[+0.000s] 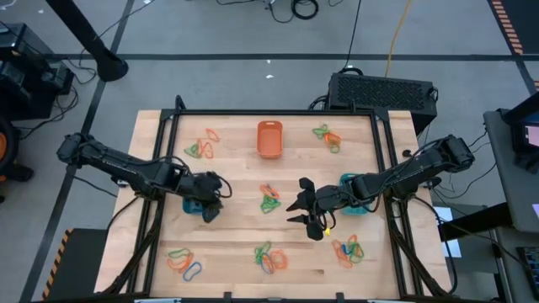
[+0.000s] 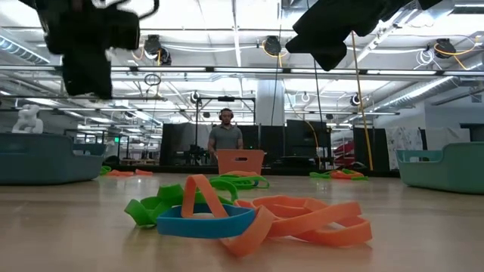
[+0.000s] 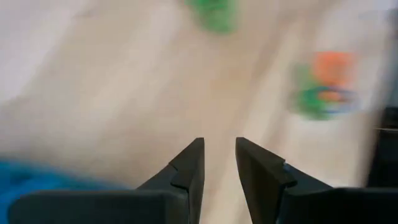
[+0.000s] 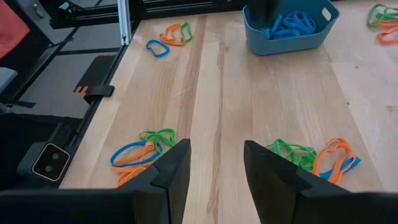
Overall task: Sort rubber bands into baskets
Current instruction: Put the blue rubber band into the blue bin
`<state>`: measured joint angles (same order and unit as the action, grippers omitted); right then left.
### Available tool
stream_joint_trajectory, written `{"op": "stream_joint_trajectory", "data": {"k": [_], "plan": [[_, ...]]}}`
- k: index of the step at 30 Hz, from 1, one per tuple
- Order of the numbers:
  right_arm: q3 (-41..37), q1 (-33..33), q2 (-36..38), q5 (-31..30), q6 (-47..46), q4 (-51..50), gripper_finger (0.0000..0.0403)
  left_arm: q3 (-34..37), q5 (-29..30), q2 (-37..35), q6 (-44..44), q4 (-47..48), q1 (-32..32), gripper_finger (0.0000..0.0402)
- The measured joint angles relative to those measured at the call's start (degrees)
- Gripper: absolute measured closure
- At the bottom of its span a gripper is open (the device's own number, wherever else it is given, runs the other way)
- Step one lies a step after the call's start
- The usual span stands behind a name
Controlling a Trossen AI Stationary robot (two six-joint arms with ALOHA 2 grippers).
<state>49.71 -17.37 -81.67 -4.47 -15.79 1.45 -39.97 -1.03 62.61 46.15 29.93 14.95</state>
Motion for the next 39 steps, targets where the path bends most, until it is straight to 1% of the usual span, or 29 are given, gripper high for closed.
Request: {"op": "stream_joint_trajectory", "data": {"k": [2,4,9,12,15,17,21,26,32,39], "plan": [[0.0,0.0,0.0,0.0,0.0,0.0,0.0261,0.0,-2.27,0.0,1.53,-3.84,2.05,0.0304],[0.0,0.02,0.0,0.0,0.0,0.0,0.0261,0.0,-3.49,0.0,4.85,-5.6,4.66,0.0304],[0.0,0.0,0.0,0.0,0.0,-0.02,0.0261,0.0,-3.76,1.51,15.71,-5.53,13.57,0.0304],[0.0,-0.13,0.0,0.02,-0.63,-0.07,0.0261,0.0,-4.39,4.99,23.14,-6.62,19.7,0.0304],[0.0,-0.34,0.0,0.0,-0.91,-0.09,0.0261,0.0,-7.42,10.4,28.35,-10.25,24.62,0.0304],[0.0,-0.37,0.0,0.0,-0.9,-0.07,0.0261,-0.02,-9.08,14.17,31.13,-13.47,26.75,0.0304],[0.0,-0.37,0.0,0.0,-1.03,0.0,0.0261,-0.02,-10.04,20.19,35.5,-16.15,28.8,0.0304],[0.0,-0.37,0.0,0.0,-1.09,0.44,0.0261,-0.02,-12.08,24.44,36.07,-16.06,29.72,0.0304],[0.0,-0.37,0.0,0.0,-1.07,0.44,0.0261,-0.03,-15.17,25.29,36.02,-15.64,29.85,0.0304],[0.0,-0.37,0.0,-0.02,-0.9,0.44,0.0261,-0.07,-15.12,25.29,33.73,-11.84,29.83,0.0304]]}}
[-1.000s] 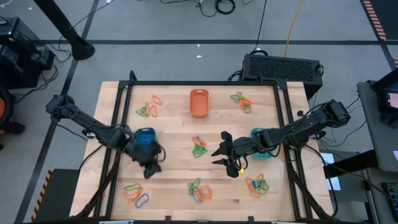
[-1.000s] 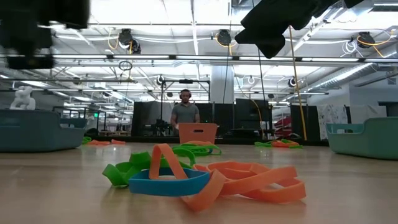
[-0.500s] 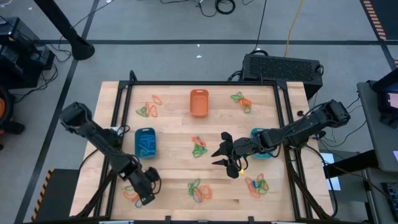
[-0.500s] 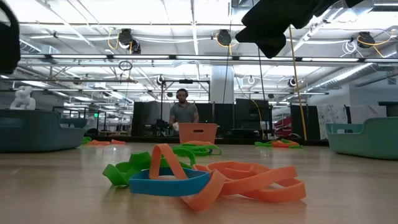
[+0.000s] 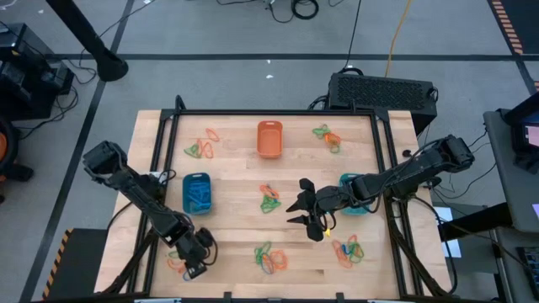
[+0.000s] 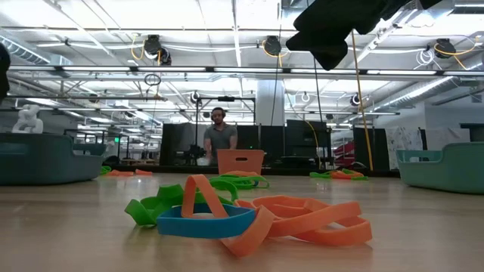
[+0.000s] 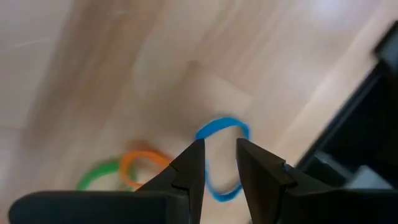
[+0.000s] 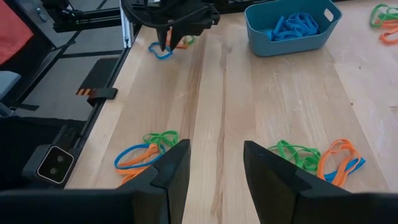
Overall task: Sort rubber bands into baskets
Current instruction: Put the blue rubber band into the blue bin
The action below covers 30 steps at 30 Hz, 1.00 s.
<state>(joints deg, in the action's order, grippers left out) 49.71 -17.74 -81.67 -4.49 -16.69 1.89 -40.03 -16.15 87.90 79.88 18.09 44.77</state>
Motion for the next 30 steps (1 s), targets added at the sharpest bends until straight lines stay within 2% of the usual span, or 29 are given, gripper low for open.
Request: {"op": "stream_joint_trajectory", "data": {"k": [4,10,19,30], "plan": [[0.0,0.0,0.0,0.0,0.0,-0.02,0.0261,-0.02,2.47,-0.02,-2.26,2.87,0.0,0.0304],[0.0,0.0,0.0,0.0,0.0,-0.04,0.0261,-0.02,2.64,-0.04,-2.65,-0.98,0.31,0.0304],[0.0,0.0,0.0,0.0,0.0,-0.08,0.0261,-0.3,3.42,3.34,-2.8,0.18,1.83,0.0304],[0.0,0.0,0.0,0.01,0.0,-0.05,0.0261,-0.2,3.86,3.72,-2.8,-1.03,2.21,0.0309]]}}
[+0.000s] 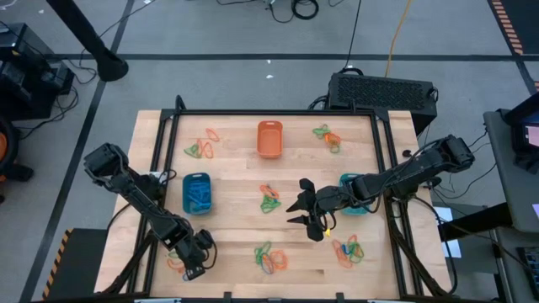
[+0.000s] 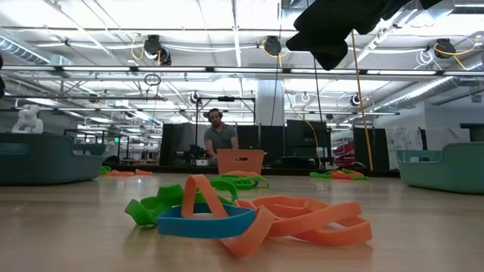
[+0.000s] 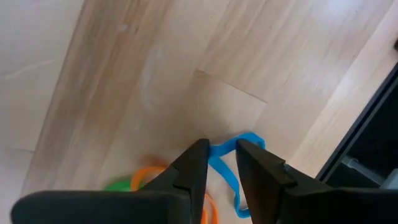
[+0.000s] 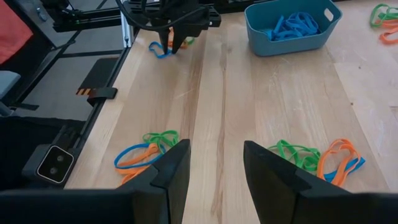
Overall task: Sort rubber bands into baskets
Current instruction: Put the blue rubber band into the blue bin
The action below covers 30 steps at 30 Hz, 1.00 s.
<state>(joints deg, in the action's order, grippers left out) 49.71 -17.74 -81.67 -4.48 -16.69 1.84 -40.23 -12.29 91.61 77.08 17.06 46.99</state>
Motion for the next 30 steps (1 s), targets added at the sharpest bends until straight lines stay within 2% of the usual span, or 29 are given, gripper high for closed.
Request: {"op": "stream_joint_trajectory", "data": {"k": [9,14,18,22,27,30], "plan": [[0.0,0.0,0.0,-0.01,-0.09,0.01,0.0261,-0.3,1.74,0.26,-3.4,-0.24,0.06,0.0394],[0.0,0.0,0.0,-0.01,-0.11,0.01,0.0261,-2.38,2.77,-0.25,-8.14,1.06,-0.68,0.0398],[0.0,0.0,0.0,-0.01,-0.11,0.03,0.0261,-4.72,7.8,-2.41,-10.82,3.32,-2.02,0.0398],[0.0,0.0,0.0,-0.03,-0.15,0.05,0.0261,-6.42,9.18,-4.27,-13.2,5.11,-3.14,0.0399],[0.0,0.0,-0.02,-0.03,-0.16,0.03,0.0261,-6.77,4.98,-5.25,-8.28,5.82,-3.1,0.0399],[0.0,0.0,-0.02,-0.03,-0.17,-0.09,0.0261,-6.75,4.65,-4.86,-4.31,5.09,-1.64,0.0392]]}}
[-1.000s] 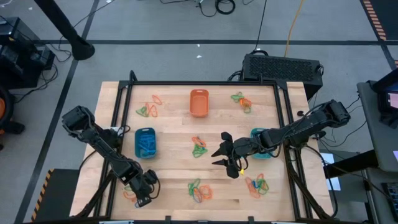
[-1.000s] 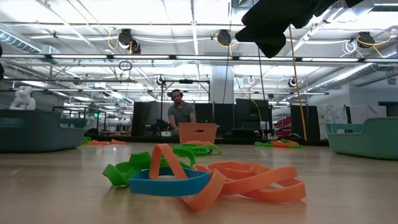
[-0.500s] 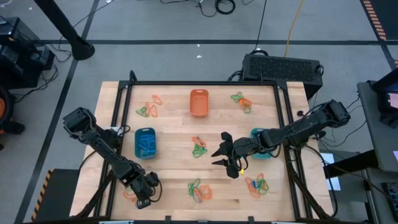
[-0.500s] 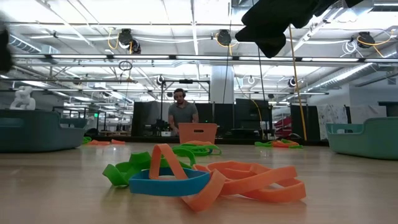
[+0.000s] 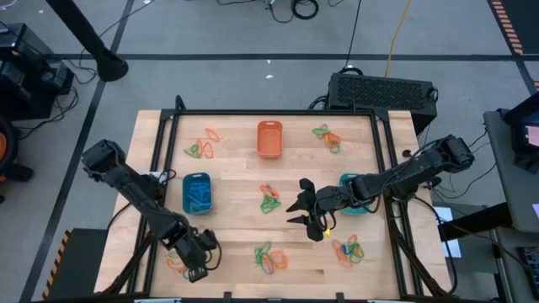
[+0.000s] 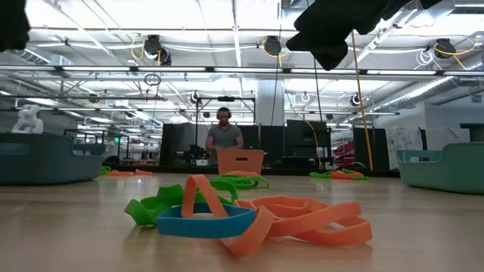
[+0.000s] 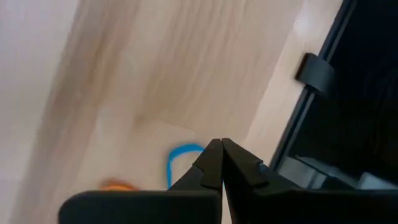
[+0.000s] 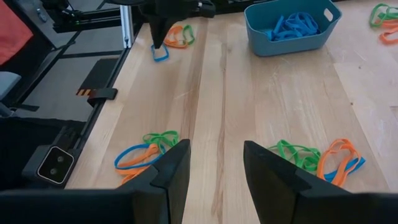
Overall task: Sort rubber bands into baskets
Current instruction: Put the blue rubber band into the blue bin
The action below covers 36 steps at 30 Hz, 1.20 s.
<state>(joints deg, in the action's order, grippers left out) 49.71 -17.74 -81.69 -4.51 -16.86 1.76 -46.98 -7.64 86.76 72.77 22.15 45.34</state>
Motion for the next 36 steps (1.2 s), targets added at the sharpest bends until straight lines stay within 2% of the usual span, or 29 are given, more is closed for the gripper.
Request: {"op": "stream_joint_trajectory", "data": {"k": [12,16,27,36], "plan": [[0.0,0.0,0.0,0.01,0.0,-0.32,0.0261,0.0,0.9,3.18,0.46,-0.8,2.84,0.0291],[0.0,0.0,0.0,0.02,0.0,-0.35,0.0261,0.0,1.03,5.07,0.48,-1.15,3.48,0.0269],[0.0,0.0,0.0,0.02,0.0,-0.32,0.0261,-0.22,-0.84,9.81,3.35,-3.98,5.64,0.0264],[0.0,0.0,0.0,0.02,0.0,-0.32,0.0261,-0.17,-0.53,9.99,-0.19,-4.6,6.48,0.0265]]}}
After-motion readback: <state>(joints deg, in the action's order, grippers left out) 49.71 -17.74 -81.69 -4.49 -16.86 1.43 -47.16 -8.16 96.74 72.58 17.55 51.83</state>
